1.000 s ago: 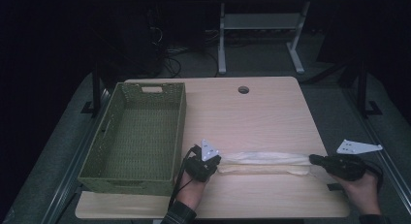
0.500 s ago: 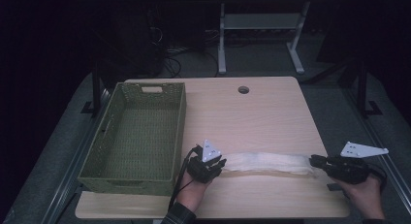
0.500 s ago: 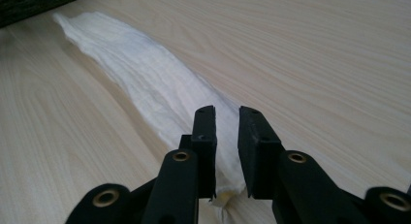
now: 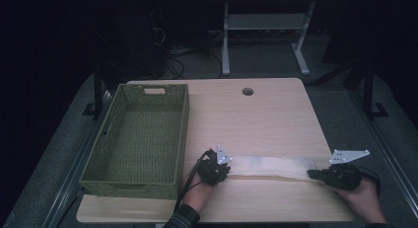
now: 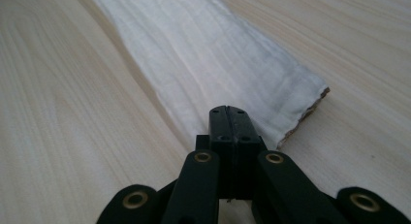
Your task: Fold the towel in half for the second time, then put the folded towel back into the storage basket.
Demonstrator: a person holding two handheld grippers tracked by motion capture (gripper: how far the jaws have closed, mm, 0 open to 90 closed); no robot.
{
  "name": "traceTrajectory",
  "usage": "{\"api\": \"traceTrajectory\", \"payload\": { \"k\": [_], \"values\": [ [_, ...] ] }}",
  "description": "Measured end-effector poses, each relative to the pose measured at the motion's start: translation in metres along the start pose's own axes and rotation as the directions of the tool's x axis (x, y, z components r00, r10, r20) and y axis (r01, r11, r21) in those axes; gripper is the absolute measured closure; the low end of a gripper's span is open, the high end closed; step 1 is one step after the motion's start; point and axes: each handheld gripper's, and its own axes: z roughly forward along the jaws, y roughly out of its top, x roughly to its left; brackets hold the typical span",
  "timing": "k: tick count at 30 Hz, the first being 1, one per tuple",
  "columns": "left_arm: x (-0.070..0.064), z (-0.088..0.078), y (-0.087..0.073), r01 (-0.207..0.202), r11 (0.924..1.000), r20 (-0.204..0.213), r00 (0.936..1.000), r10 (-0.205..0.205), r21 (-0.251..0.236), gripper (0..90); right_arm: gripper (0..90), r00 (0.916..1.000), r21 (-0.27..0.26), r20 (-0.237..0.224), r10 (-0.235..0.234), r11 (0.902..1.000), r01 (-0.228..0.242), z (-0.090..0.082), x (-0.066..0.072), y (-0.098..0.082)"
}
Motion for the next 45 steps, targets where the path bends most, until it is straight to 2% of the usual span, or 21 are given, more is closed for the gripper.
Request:
{"api": "traceTrajectory", "payload": {
  "k": [1,4,5,11,15,20,30,37,45],
  "values": [
    [0.001,0.0,0.0,0.01,0.9999,0.004,0.9999,-0.01,-0.003,79.9,90.0,0.9999,-0.001,0.004,-0.013,0.9999,0.013,0.001,0.0,0.001],
    [0.003,-0.001,-0.001,0.036,0.9993,0.032,0.9989,-0.036,-0.012,78.2,90.0,0.9999,0.0,-0.001,-0.01,0.9999,0.01,0.001,-0.002,0.001],
    [0.004,-0.003,-0.001,0.057,0.9982,0.045,0.9974,-0.056,-0.018,74.6,90.0,1.0,-0.001,-0.004,0.002,1.0,-0.002,0.001,-0.002,0.001],
    [0.008,-0.014,0.0,0.106,0.9917,0.089,0.9911,-0.099,-0.073,57.6,89.9,1.0,0.007,0.007,0.004,1.0,-0.004,0.004,-0.004,0.006],
    [0.008,-0.013,0.001,0.099,0.9921,0.113,0.9895,-0.09,-0.077,48.2,89.9,0.9998,0.006,0.018,0.005,1.0,-0.005,0.008,-0.01,0.011],
    [0.01,-0.014,0.003,0.091,0.9916,0.126,0.9889,-0.079,-0.093,42.6,90.0,0.9994,0.005,0.034,0.008,1.0,-0.008,0.014,-0.019,0.02],
    [0.011,-0.011,0.001,0.064,0.9935,0.109,0.9926,-0.054,-0.094,31.1,90.0,0.9972,0.012,0.074,0.01,0.9999,-0.011,0.03,-0.036,0.041],
    [0.011,-0.012,0.001,0.076,0.9919,0.11,0.9919,-0.064,-0.102,30.1,90.0,0.9946,0.023,0.104,-0.002,0.9997,-0.001,0.044,-0.047,0.061],
    [0.011,-0.013,0.001,0.079,0.9908,0.116,0.991,-0.067,-0.11,30.1,89.9,0.9954,0.028,0.095,-0.013,0.9996,0.01,0.067,-0.058,0.087]
  ]
}}
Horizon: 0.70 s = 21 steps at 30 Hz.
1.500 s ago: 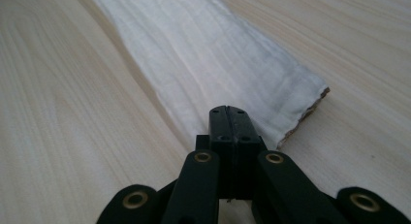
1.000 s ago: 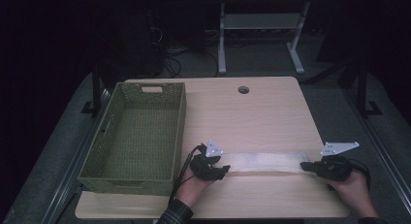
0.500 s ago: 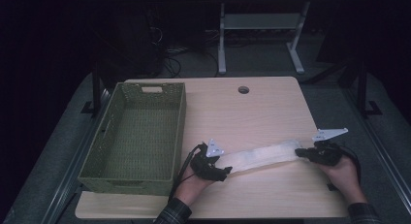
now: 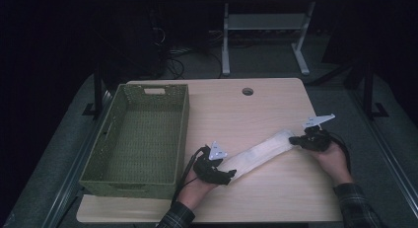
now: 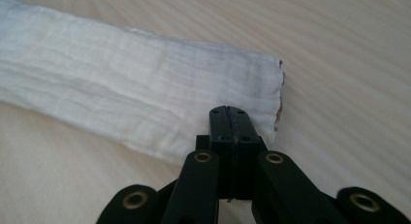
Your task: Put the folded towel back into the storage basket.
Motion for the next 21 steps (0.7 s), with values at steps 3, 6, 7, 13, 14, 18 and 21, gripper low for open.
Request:
{"api": "traceTrajectory", "payload": {
  "k": [3,6,7,13,14,18,21],
  "values": [
    [0.001,0.001,0.0,0.004,1.0,0.004,1.0,-0.004,0.004,30.1,89.9,1.0,-0.006,-0.008,0.003,1.0,-0.003,0.008,-0.003,0.009],
    [0.002,0.002,0.0,0.006,1.0,0.009,0.9999,-0.006,0.004,30.2,89.9,0.9999,-0.01,-0.014,-0.009,0.9999,0.008,0.017,-0.006,0.018],
    [0.001,0.003,0.0,0.015,0.9999,0.01,0.9998,-0.015,-0.003,30.2,89.9,0.9998,-0.011,-0.017,-0.009,0.9999,0.009,0.02,-0.007,0.021],
    [0.003,0.003,0.0,0.012,0.9999,0.014,0.9998,-0.012,0.001,30.5,89.9,0.9993,-0.014,-0.029,-0.024,0.9996,0.024,0.035,-0.008,0.038],
    [0.003,0.003,0.0,0.012,0.9999,0.012,0.9999,-0.012,0.003,30.5,89.9,0.9992,-0.015,-0.031,-0.024,0.9996,0.024,0.036,-0.008,0.039],
    [0.004,0.003,0.001,0.014,0.9999,0.014,0.9998,-0.014,-0.001,31.5,84.5,0.9992,-0.027,-0.033,-0.022,0.9994,0.021,0.036,-0.009,0.041],
    [0.005,0.002,0.001,0.034,0.9992,0.013,0.9993,-0.034,-0.021,35.0,77.3,0.9992,-0.078,-0.041,0.0,0.997,-0.004,0.025,-0.008,0.039]
  ]
}}
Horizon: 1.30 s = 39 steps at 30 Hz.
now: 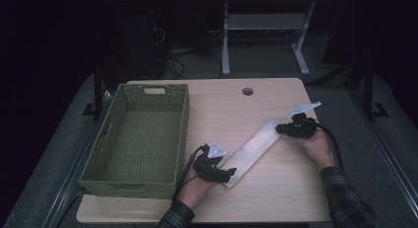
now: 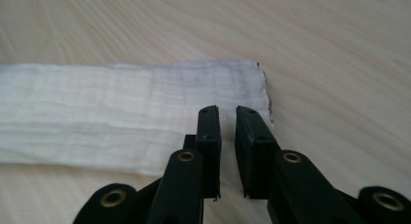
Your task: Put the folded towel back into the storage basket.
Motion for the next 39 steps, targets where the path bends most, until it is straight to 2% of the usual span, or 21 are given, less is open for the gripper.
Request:
{"api": "traceTrajectory", "payload": {
  "k": [3,4,7,10,12,13,14,16,17,18,21,25,29,32,34,36,39],
  "values": [
    [0.003,-0.001,0.004,0.001,1.0,-0.004,1.0,-0.001,-0.009,45.8,68.3,0.9999,-0.039,0.004,0.014,0.9991,-0.014,-0.011,0.005,-0.001],
    [0.004,0.0,0.005,0.0,1.0,-0.001,1.0,0.0,-0.006,52.4,65.8,0.9999,-0.05,0.005,0.01,0.9987,-0.01,-0.014,0.006,-0.002],
    [0.005,0.003,0.01,-0.007,1.0,-0.025,0.9997,0.007,0.005,68.3,57.4,0.9998,-0.077,0.012,0.017,0.9969,-0.016,-0.021,0.015,-0.005],
    [0.01,0.01,0.014,-0.011,0.9996,-0.052,0.9986,0.012,0.024,84.5,49.1,0.9999,-0.087,0.016,0.001,0.9962,0.001,-0.023,0.024,-0.011],
    [0.012,0.016,0.014,-0.043,0.9975,-0.084,0.9954,0.047,0.056,88.7,46.2,0.9999,-0.066,0.016,-0.004,0.9978,0.005,-0.023,0.029,-0.012],
    [0.013,0.02,0.013,-0.061,0.9952,-0.107,0.9918,0.069,0.076,89.4,45.3,0.9997,-0.061,0.02,-0.012,0.998,0.013,-0.023,0.031,-0.013],
    [0.015,0.023,0.012,-0.056,0.9944,-0.105,0.9923,0.066,0.089,89.4,44.4,0.9994,-0.066,0.025,-0.022,0.9975,0.024,-0.024,0.032,-0.014],
    [0.017,0.026,0.009,-0.037,0.9948,-0.067,0.9968,0.043,0.095,89.5,42.7,0.9997,-0.079,0.015,-0.018,0.9967,0.02,-0.024,0.033,-0.014],
    [0.016,0.026,0.008,-0.039,0.9941,-0.054,0.9976,0.045,0.101,89.5,42.5,0.9997,-0.082,0.015,-0.018,0.9965,0.019,-0.024,0.033,-0.013],
    [0.015,0.026,0.008,-0.042,0.9936,-0.046,0.9979,0.047,0.105,89.5,42.0,0.9994,-0.086,0.017,-0.03,0.9958,0.031,-0.024,0.033,-0.014],
    [0.012,0.026,0.008,-0.047,0.9927,-0.018,0.9986,0.049,0.111,89.5,40.2,0.9994,-0.077,0.02,-0.028,0.9966,0.029,-0.023,0.034,-0.014],
    [0.007,0.023,0.006,-0.068,0.9906,0.064,0.9961,0.061,0.119,89.4,39.7,0.9992,-0.08,0.02,-0.036,0.996,0.038,-0.024,0.035,-0.014],
    [-0.003,0.023,0.006,-0.106,0.9868,0.132,0.9872,0.09,0.122,89.4,38.7,0.9987,-0.075,0.026,-0.045,0.9961,0.046,-0.025,0.035,-0.014],
    [-0.013,0.025,0.007,-0.123,0.9856,0.165,0.9809,0.104,0.115,89.2,38.1,0.9985,-0.076,0.026,-0.048,0.9959,0.05,-0.025,0.035,-0.014],
    [-0.021,0.027,0.007,-0.156,0.9818,0.178,0.9747,0.136,0.108,89.0,37.9,0.9985,-0.075,0.027,-0.048,0.996,0.05,-0.025,0.036,-0.014],
    [-0.03,0.03,0.008,-0.163,0.9821,0.206,0.9682,0.141,0.094,88.9,37.8,0.9982,-0.075,0.027,-0.053,0.9957,0.055,-0.025,0.036,-0.014],
    [-0.042,0.033,0.009,-0.191,0.9782,0.237,0.9571,0.167,0.081,88.5,37.7,0.9981,-0.075,0.026,-0.055,0.9955,0.057,-0.025,0.036,-0.014]
  ]
}}
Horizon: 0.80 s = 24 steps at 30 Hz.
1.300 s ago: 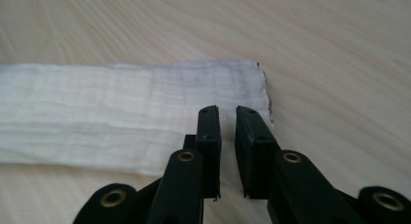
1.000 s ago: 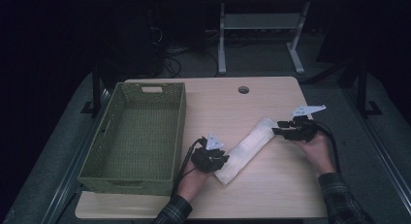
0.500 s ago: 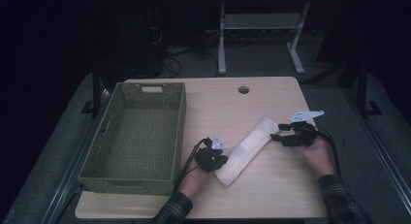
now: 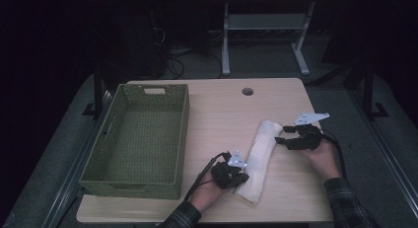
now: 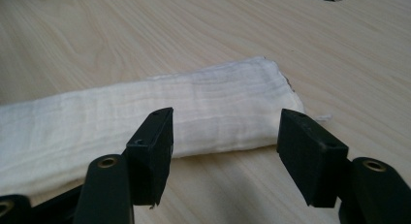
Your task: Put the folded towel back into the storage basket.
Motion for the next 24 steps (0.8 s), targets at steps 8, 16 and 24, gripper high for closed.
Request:
{"api": "traceTrajectory", "payload": {
  "k": [8,16,24],
  "values": [
    [-0.021,0.02,0.009,-0.062,0.998,0.048,0.9969,0.062,-0.014,86.5,37.2,1.0,0.002,0.003,0.006,1.0,-0.006,0.0,0.001,0.0],
    [-0.027,0.024,0.015,-0.08,0.9962,0.077,0.9936,0.082,-0.033,83.1,37.1,0.9999,0.016,0.011,-0.004,0.9999,0.004,-0.002,0.004,-0.005],
    [-0.009,0.012,0.036,-0.157,0.9862,0.094,0.9824,0.161,-0.052,56.4,36.4,0.9998,0.031,0.018,-0.011,0.9995,0.01,-0.009,0.009,-0.016]
  ]
}}
